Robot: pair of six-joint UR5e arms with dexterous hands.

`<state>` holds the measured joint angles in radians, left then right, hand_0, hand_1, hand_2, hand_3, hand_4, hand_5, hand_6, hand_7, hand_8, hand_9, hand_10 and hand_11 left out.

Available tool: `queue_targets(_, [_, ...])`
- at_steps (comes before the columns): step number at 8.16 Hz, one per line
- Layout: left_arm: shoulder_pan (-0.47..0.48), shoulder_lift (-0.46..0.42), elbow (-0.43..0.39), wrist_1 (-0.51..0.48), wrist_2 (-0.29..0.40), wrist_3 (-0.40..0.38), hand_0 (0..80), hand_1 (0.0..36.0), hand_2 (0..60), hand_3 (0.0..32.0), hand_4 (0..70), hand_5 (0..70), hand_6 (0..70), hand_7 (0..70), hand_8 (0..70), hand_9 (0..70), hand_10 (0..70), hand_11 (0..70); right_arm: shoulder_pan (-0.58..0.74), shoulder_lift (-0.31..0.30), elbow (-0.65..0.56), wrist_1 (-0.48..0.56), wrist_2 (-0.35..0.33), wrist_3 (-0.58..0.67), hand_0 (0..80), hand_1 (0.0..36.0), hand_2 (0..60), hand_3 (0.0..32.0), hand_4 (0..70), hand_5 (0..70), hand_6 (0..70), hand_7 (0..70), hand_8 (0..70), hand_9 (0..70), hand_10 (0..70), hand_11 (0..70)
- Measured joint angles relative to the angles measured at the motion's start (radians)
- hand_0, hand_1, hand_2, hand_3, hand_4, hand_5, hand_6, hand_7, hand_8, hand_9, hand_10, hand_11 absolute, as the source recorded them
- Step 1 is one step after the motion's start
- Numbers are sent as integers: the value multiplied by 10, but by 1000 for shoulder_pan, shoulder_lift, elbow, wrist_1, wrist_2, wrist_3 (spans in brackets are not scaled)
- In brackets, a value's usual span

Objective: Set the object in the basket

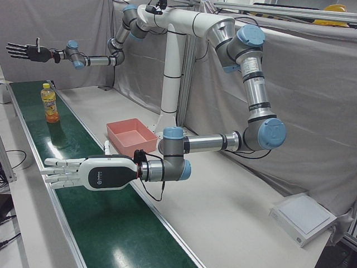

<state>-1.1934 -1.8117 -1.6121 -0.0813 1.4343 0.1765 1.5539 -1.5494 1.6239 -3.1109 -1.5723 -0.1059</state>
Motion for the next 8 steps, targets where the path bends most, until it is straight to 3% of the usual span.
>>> queue_targets(8, [-2,2,-7,0,0,0,681,126,0,0,0,103,0,3,0,0,0,21,0,0,0,0,0,0,0,0,0,0,0,0,0,0,0,0,0,0])
